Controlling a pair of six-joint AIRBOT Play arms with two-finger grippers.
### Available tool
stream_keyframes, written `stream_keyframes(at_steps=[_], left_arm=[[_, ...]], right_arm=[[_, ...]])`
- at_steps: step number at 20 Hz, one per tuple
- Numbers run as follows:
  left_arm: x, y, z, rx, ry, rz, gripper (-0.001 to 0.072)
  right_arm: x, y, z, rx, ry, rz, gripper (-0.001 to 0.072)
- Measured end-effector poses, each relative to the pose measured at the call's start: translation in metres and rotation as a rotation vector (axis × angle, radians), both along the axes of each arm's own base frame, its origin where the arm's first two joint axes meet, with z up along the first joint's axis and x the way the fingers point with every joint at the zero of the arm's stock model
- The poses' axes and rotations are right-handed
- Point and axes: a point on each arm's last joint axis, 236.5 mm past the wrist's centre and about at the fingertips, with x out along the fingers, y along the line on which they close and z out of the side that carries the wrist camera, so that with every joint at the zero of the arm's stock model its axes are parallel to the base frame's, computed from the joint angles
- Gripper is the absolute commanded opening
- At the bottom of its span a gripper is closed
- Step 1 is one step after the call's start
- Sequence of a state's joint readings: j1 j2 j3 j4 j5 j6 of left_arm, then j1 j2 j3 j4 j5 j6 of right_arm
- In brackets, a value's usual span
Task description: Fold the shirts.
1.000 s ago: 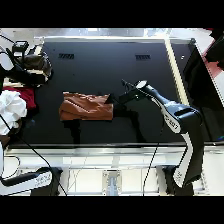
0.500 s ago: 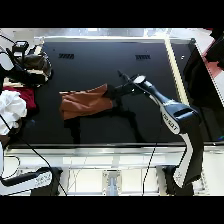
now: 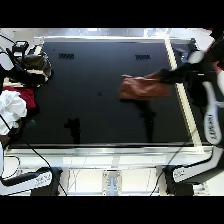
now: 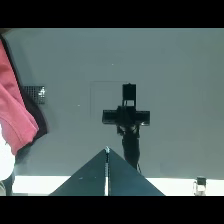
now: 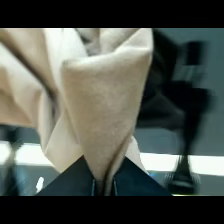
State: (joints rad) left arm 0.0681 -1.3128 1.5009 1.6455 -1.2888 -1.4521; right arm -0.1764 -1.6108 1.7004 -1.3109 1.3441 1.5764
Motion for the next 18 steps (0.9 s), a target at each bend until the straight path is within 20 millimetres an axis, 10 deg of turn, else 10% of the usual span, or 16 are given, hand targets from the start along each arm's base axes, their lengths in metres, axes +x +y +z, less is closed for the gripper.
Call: stream_keyframes(at_steps=[3,7,14,16,18], left_arm=[[0.0,0.0,0.0,-0.004,-0.001,0.007,0.0014],[0.0,0.0,-0.001,-0.012,-0.001,0.024,0.0015],[0.0,0.0,-0.001,-0.017,-0.003,0.033,0.0015],[0.0,0.0,-0.001,-0.017,-0.003,0.033,0.0015],[0.0,0.0,-0.001,-0.017,-0.003,0.033,0.0015]], right_arm=[[-0.06,-0.1,0.013,-0.1,0.041,-0.204,0.0015],[-0.169,-0.172,-0.023,-0.12,0.173,-0.439,0.0016],[-0.322,-0.173,-0.106,-0.076,0.291,-0.717,0.0038],[-0.341,-0.171,-0.111,-0.079,0.296,-0.754,0.0329],[-0.349,-0.172,-0.106,-0.087,0.292,-0.771,0.0383]])
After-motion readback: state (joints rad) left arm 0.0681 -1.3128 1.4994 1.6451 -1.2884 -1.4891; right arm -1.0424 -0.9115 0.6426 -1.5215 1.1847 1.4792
